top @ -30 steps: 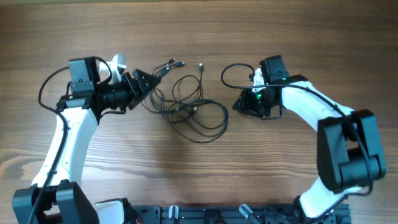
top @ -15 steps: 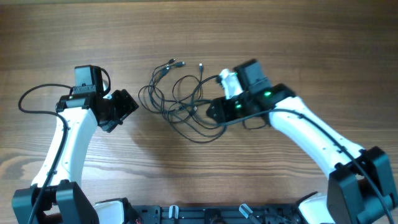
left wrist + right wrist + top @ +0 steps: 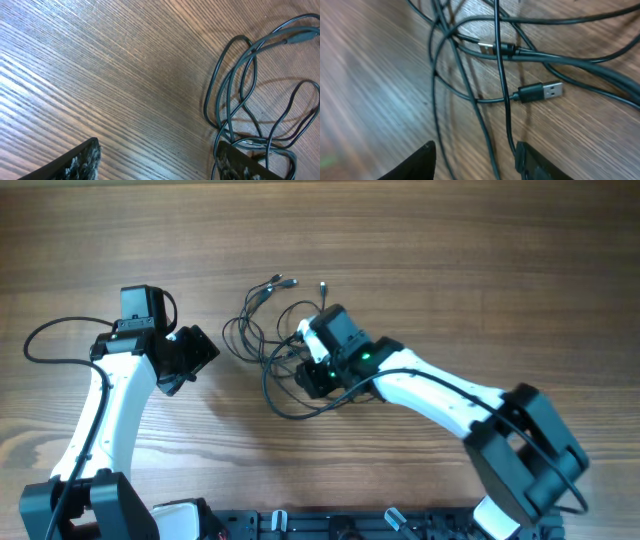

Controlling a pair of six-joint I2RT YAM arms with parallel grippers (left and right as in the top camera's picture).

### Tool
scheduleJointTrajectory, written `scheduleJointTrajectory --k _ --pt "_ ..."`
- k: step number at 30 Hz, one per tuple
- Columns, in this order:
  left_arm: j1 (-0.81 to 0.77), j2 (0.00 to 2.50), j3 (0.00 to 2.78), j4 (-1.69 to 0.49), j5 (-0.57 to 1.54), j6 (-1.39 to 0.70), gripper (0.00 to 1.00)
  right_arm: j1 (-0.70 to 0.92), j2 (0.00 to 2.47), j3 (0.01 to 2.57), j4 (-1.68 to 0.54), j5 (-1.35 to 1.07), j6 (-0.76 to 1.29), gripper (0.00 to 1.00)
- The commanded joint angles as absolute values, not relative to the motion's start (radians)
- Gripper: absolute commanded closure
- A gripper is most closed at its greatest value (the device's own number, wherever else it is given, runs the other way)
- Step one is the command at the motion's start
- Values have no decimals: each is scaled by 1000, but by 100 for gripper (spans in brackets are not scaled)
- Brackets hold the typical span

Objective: Untangle cables
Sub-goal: 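Lower the right gripper onto the cable pile and grasp a strand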

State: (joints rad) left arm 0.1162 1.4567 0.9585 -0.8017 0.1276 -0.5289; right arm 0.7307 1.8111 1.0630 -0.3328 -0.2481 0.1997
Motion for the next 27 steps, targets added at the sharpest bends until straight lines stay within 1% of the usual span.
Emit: scheduleJointTrajectory --k 1,4,7,12,18,22,27 --pt "119 1459 962 -802 113 -538 24 733 1876 1072 -313 -208 220 48" --pt "119 1459 962 -802 113 -539 22 733 1888 1072 -292 -208 247 52" --pt "119 1459 962 -802 113 -538 22 733 1889 1072 -271 -205 249 59" --pt "119 1459 962 -809 114 -538 22 733 1890 1071 -274 -175 290 61" --pt "119 1459 962 -813 114 -538 22 733 1893 1071 -274 -175 291 61" --pt "119 1459 962 -813 114 -538 22 733 1893 1071 -274 -175 291 67" --pt "119 1459 962 -817 114 -538 22 733 1893 1071 -274 -175 292 66"
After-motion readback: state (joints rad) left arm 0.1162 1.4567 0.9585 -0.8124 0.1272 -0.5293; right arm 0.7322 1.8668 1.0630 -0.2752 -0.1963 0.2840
